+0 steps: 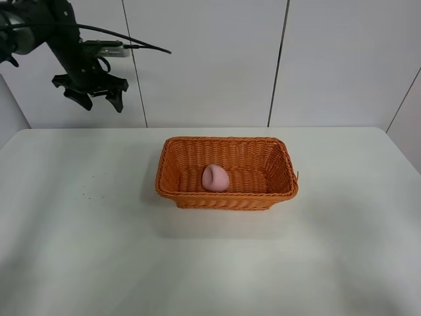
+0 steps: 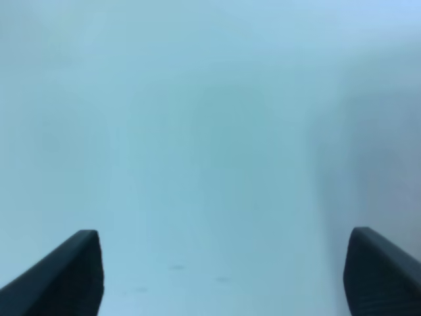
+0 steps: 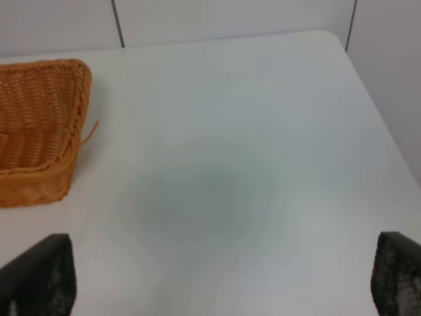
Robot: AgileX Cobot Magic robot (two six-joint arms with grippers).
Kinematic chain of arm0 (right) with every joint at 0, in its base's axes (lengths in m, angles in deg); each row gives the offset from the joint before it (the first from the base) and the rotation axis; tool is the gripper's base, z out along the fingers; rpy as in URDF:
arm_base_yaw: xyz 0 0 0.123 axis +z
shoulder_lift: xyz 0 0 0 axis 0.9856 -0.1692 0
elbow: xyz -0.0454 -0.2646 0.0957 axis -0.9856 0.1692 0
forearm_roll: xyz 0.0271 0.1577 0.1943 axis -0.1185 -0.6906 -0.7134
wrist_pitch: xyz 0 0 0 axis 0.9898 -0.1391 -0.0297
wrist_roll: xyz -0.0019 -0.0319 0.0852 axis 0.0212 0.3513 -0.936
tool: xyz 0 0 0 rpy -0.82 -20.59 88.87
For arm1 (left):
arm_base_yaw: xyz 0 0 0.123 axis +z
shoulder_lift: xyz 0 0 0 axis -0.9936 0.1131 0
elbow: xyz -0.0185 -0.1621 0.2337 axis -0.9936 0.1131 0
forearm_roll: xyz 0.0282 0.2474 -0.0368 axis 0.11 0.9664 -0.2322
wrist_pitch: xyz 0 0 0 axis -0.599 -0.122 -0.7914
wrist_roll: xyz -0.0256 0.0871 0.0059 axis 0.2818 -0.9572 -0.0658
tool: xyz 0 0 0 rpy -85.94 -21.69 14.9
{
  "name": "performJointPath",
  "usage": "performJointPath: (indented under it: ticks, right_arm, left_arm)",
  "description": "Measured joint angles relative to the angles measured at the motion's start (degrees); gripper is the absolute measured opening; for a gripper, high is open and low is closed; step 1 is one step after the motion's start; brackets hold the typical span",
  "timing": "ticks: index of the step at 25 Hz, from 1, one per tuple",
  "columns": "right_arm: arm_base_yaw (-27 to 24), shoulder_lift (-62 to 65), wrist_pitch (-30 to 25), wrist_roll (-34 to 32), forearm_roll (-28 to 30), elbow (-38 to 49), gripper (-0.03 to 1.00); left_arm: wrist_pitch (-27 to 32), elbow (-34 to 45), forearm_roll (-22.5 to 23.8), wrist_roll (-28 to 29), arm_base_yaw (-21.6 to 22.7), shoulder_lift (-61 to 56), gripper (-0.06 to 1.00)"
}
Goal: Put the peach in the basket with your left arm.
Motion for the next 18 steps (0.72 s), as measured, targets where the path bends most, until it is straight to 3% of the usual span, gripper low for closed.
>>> performJointPath:
  ticks: [3, 7, 18]
  right_arm:
    - [0.0, 0.0, 0.0, 0.0, 0.0, 0.0, 0.69]
    - [0.0, 0.0, 0.0, 0.0, 0.0, 0.0, 0.69]
    - [0.0, 0.0, 0.0, 0.0, 0.0, 0.0, 0.69]
  left_arm:
    - [0.0, 0.0, 0.0, 0.0, 3.0, 0.0, 0.85]
    - [0.0, 1.7, 0.0, 0.1, 3.9, -0.6, 0.85]
    - [0.0, 22.1, -2.2, 0.2, 3.9, -18.1, 0.85]
